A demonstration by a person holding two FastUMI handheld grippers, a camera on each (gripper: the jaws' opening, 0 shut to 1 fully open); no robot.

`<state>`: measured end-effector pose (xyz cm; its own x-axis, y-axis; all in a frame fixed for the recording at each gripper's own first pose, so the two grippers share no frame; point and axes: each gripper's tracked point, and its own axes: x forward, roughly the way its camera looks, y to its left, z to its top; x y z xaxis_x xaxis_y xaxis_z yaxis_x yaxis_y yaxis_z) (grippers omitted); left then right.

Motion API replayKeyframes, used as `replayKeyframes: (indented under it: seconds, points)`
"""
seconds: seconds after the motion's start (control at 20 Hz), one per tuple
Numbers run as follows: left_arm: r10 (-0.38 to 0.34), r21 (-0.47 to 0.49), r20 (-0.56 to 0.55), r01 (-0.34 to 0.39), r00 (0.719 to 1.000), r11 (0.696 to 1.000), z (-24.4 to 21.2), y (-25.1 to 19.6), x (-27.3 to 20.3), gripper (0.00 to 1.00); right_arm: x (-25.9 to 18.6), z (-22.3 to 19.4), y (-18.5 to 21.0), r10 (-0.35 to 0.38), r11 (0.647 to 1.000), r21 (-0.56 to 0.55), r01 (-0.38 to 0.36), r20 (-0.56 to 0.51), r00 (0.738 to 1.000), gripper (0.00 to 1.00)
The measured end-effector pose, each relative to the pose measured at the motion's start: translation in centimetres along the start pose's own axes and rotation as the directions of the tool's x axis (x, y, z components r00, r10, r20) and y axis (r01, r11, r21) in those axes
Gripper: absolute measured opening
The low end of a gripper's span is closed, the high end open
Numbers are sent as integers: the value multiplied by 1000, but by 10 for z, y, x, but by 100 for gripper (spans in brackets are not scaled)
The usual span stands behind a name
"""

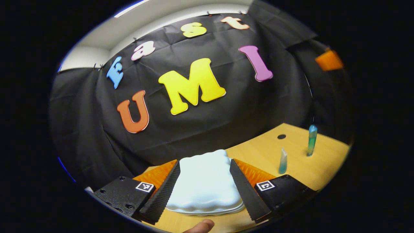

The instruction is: First open the suitcase, pack the skin care products into it, and then close the suitcase.

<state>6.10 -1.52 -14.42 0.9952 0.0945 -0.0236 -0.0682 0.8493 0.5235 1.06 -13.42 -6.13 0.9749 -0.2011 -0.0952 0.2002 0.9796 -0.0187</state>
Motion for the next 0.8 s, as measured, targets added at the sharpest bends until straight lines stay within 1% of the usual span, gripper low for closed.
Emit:
replayKeyframes:
  seconds: [0.1,0.2,0.25,0.35,0.45,0.5,0.55,0.65,0.8]
  points:
    - [-18,83,-12,19,1000,996,-18,-14,12,98,2,-9,-16,-21,1000,3,21,-21,1000,80]
    - [-23,186,-20,27,1000,982,-28,-30,18,98,5,-18,-29,-33,999,12,34,-38,999,81]
    - [-26,243,-5,26,1000,970,-27,-37,20,98,8,-20,-35,-36,999,18,36,-40,999,81]
    - [-60,350,4,55,998,935,-32,-59,30,98,13,-25,-47,-41,999,24,42,-42,998,81]
    - [-88,463,20,69,996,884,-32,-79,36,99,19,-34,-55,-37,999,32,39,-57,998,81]
    - [-98,505,11,79,995,860,-34,-87,42,98,23,-38,-59,-33,999,40,36,-65,997,81]
    - [-92,556,4,74,996,828,-38,-92,44,98,28,-44,-63,-28,998,47,32,-74,997,81]
    - [-73,657,-28,73,997,751,-46,-103,49,98,37,-51,-71,-16,998,59,21,-89,996,81]
    - [-34,748,-62,69,997,660,-57,-112,60,96,53,-61,-79,9,997,77,0,-112,994,81]
